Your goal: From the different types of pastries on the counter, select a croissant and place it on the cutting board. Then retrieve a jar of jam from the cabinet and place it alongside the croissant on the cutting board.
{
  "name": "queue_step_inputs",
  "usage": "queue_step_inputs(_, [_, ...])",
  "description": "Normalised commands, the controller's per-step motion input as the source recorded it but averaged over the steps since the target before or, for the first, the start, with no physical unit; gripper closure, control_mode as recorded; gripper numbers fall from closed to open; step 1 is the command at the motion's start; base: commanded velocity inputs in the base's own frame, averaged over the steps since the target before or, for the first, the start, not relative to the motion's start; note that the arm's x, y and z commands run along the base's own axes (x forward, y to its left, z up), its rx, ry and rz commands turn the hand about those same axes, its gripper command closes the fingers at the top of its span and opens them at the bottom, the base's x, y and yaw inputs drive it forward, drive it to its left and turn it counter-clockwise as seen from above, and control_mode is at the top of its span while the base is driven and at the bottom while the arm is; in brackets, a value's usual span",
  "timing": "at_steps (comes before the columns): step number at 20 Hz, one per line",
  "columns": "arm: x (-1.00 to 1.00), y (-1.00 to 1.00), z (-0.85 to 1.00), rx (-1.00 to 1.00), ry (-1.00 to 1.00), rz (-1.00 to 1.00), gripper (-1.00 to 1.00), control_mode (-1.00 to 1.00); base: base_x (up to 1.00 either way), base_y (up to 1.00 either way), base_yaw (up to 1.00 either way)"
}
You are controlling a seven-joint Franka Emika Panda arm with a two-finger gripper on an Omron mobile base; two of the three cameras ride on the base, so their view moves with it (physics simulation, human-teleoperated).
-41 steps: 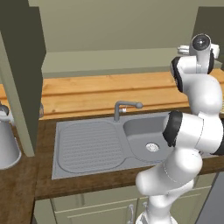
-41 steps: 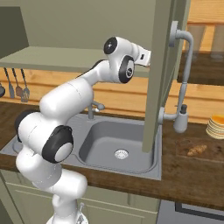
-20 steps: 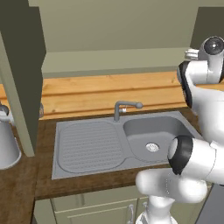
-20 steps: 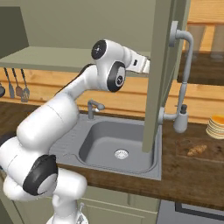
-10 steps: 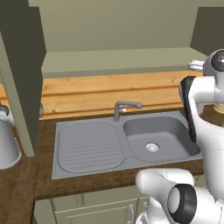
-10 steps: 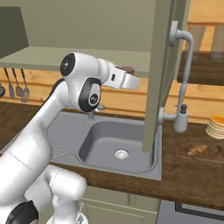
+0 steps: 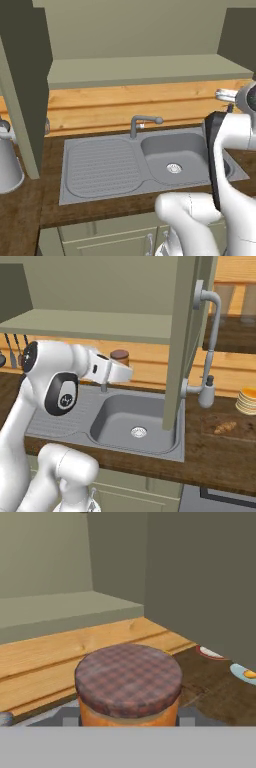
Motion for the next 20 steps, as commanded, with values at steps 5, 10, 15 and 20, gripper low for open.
queue_step_inputs(5, [-0.45, 0.66, -0.23, -0.07, 0.01, 0.00, 1.00, -1.00, 0.00, 0.00, 0.00])
queue_step_inputs(10, [-0.10, 0.05, 0.00, -0.02, -0.03, 0.00, 1.00, 1.00, -0.59, -0.15, -0.09])
queue_step_inputs(15, [0.00, 0.00, 0.00, 0.00, 0.00, 0.00, 1.00, 1.00, -0.76, -0.80, -0.42])
queue_step_inputs(20, [0.00, 0.00, 0.00, 0.00, 0.00, 0.00, 1.00, 1.00, -0.55, -0.91, -0.47])
